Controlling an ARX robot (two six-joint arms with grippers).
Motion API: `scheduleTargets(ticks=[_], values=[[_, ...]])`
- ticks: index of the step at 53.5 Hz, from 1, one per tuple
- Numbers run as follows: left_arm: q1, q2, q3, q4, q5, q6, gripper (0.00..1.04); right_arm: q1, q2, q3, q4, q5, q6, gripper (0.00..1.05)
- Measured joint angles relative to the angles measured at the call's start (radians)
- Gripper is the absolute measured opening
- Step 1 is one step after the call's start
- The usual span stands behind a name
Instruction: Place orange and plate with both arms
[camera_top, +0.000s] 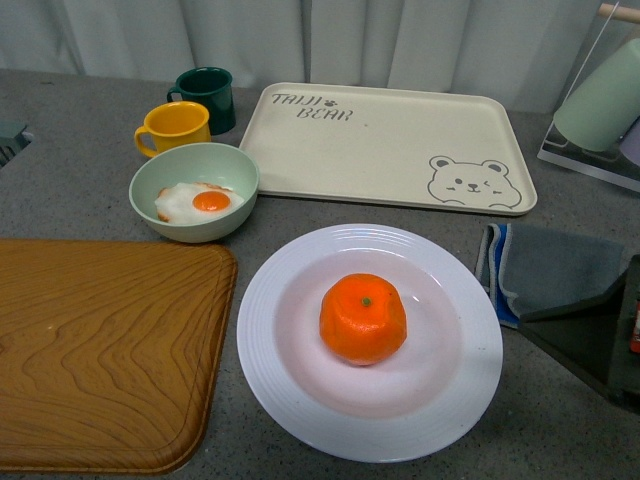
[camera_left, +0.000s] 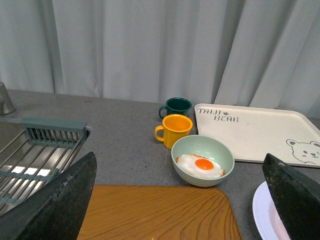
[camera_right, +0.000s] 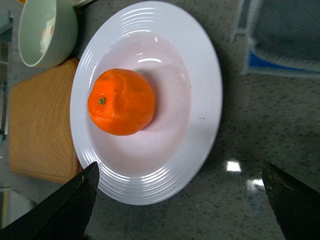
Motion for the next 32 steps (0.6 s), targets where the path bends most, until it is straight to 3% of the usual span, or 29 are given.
scheduleTargets(ticks=[7,32], values=[[0.0,0.0,0.0,0.0,0.0,0.0,0.98,-0.01,0.183,0.038,0.108,-0.098,0.056,0.95],[0.0,0.0,0.0,0.0,0.0,0.0,0.98,0.004,0.465,0.197,0.162,-0.129,0.152,0.95]])
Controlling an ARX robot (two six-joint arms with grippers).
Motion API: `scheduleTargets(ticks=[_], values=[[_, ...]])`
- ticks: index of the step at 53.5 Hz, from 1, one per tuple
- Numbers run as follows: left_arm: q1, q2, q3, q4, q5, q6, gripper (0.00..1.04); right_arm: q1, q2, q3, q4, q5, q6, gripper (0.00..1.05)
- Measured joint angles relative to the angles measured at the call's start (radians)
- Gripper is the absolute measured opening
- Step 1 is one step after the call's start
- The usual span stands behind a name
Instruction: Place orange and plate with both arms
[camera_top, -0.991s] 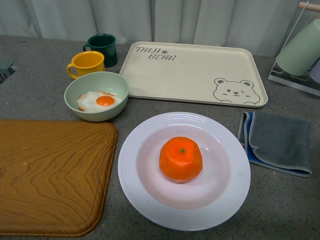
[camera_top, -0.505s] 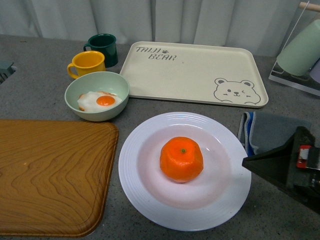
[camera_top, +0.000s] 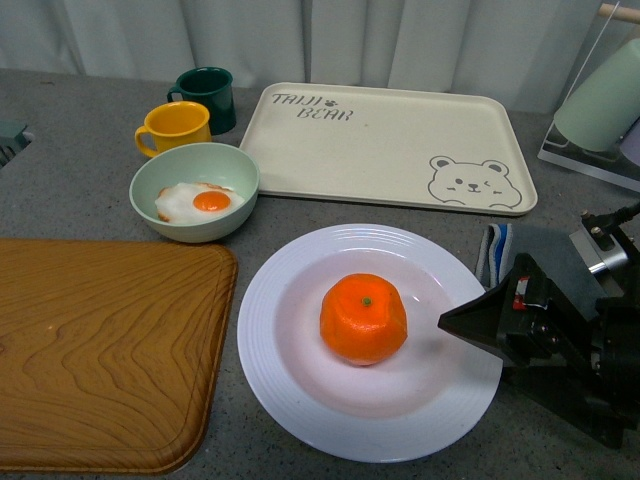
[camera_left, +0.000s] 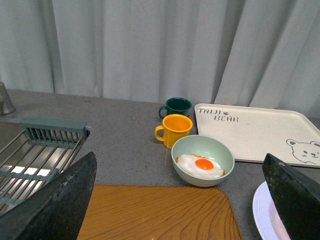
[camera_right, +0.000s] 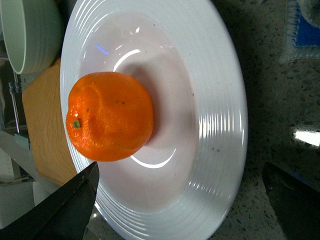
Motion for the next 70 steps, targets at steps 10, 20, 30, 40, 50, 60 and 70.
scheduleTargets(ticks=[10,20,30,40,50,60,70], values=[[0.0,0.0,0.0,0.0,0.0,0.0,0.98,0.007,0.063,0.061,-0.014,-0.003,0.067,0.92],[0.0,0.0,0.0,0.0,0.0,0.0,0.98,0.011,0.082,0.101,-0.097,0.035,0.076,0.64],[0.0,0.0,0.0,0.0,0.0,0.0,0.98,0.002,0.093,0.128,-0.185,0.067,0.072,0.36],[0.0,0.0,0.0,0.0,0.0,0.0,0.98,-0.011,0.091,0.13,-0.225,0.051,0.04,0.14],[0.0,0.0,0.0,0.0,0.0,0.0,0.98,-0.021,0.067,0.121,-0.198,0.016,0.032,0.1],[0.0,0.0,0.0,0.0,0.0,0.0,0.98,-0.026,0.041,0.084,-0.076,-0.022,0.064,0.04],[0.0,0.0,0.0,0.0,0.0,0.0,0.98,-0.045,0.043,0.02,0.197,-0.068,0.198,0.04]])
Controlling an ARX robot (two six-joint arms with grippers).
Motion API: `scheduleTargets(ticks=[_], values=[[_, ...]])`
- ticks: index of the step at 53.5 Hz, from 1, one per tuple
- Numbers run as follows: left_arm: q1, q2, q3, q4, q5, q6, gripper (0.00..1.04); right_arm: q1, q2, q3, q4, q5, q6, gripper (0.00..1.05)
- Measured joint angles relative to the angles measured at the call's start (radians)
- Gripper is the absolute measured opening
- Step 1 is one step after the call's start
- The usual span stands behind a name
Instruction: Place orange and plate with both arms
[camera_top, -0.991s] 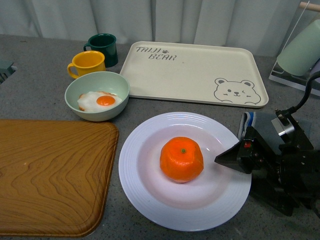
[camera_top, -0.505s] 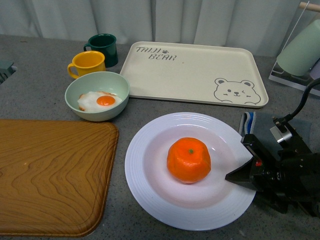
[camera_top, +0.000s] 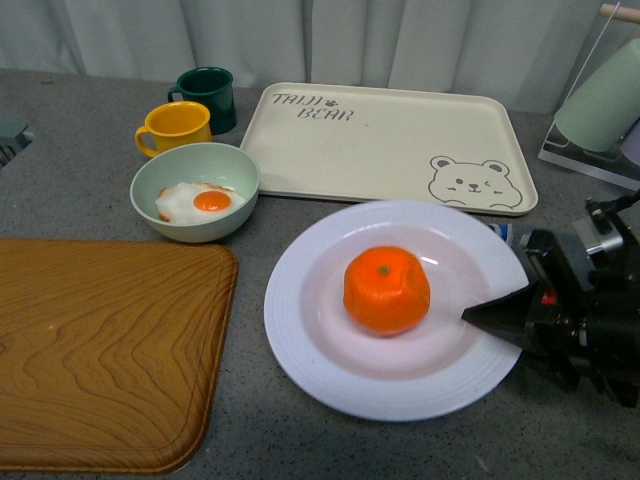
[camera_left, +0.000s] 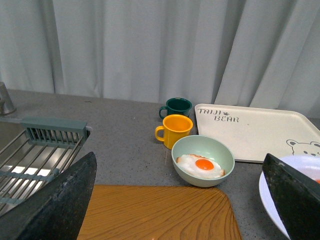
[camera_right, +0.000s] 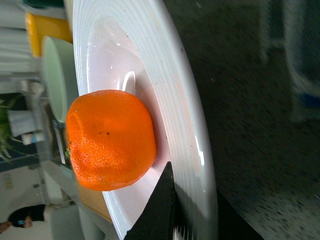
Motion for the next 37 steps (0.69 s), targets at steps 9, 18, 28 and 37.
scheduleTargets(ticks=[9,18,28,37], values=[[0.0,0.0,0.0,0.0,0.0,0.0,0.98,-0.013,0.029,0.069,0.127,-0.036,0.121,0.04],[0.0,0.0,0.0,0.0,0.0,0.0,0.98,-0.012,0.136,0.246,0.061,-0.029,0.162,0.04],[0.0,0.0,0.0,0.0,0.0,0.0,0.98,-0.005,0.262,0.494,-0.028,-0.009,0.233,0.04],[0.0,0.0,0.0,0.0,0.0,0.0,0.98,0.013,0.353,0.687,-0.146,0.008,0.246,0.04]])
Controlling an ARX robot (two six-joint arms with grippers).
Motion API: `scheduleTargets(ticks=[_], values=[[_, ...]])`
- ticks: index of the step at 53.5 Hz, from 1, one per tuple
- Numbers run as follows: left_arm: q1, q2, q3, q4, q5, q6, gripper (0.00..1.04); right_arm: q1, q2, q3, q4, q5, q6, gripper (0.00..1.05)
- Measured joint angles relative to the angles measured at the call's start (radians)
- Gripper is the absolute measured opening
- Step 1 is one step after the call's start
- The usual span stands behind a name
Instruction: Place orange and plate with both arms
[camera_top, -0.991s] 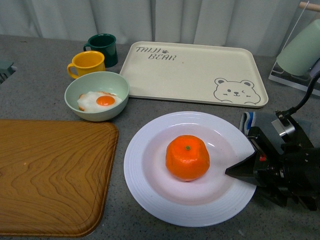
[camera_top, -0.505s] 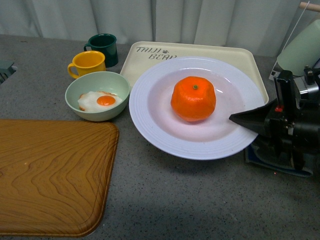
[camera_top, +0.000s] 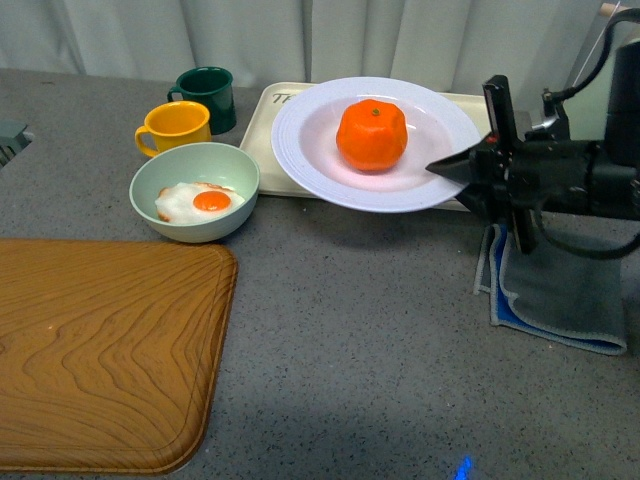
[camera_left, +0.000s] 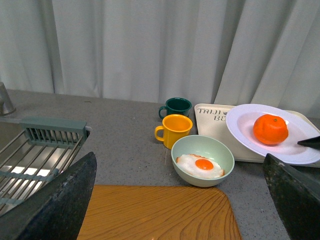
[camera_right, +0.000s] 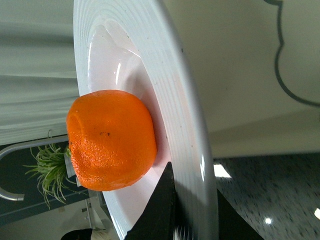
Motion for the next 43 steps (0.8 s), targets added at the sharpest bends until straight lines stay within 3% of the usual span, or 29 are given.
scheduleTargets(ticks=[14,29,43], values=[[0.0,0.0,0.0,0.0,0.0,0.0,0.98,0.031,0.151,0.29,-0.191,0.051,-0.026,0.04],[0.0,0.0,0.0,0.0,0.0,0.0,0.98,0.031,0.185,0.384,-0.324,0.124,-0.072,0.04],[0.0,0.0,0.0,0.0,0.0,0.0,0.98,0.017,0.161,0.341,-0.317,0.173,-0.142,0.54]])
